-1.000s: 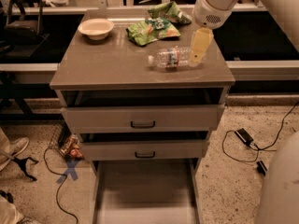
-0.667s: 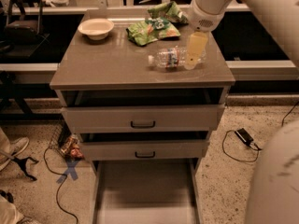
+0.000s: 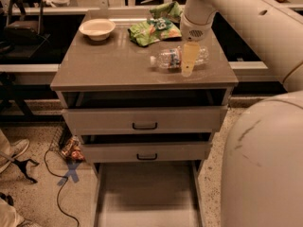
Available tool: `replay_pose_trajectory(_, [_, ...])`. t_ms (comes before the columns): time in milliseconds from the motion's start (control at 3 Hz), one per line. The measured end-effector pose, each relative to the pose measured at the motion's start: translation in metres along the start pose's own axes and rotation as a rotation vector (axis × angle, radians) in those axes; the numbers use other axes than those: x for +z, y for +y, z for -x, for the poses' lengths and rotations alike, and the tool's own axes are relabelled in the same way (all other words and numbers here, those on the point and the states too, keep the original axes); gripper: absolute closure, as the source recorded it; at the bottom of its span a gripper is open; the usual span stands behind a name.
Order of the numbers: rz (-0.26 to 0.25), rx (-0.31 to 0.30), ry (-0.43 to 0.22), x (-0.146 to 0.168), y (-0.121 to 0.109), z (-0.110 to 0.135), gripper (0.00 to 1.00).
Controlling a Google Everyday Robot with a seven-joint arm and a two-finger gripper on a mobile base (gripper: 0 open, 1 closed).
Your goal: Place water bottle into bottom drawer
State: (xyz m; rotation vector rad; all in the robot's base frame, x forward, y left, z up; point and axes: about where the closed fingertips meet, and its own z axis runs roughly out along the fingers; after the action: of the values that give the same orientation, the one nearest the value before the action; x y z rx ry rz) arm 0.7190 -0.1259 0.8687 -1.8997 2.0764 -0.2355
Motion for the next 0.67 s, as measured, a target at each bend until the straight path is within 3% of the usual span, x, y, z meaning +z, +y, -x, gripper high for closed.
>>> replay_pose_trajectory(333, [0.039, -0.001, -0.013, 0.019, -0.002, 0.003, 0.0])
replay_pose_trajectory(667, [0.072, 0.003, -0.025, 0.034, -0.002, 0.005, 0.16])
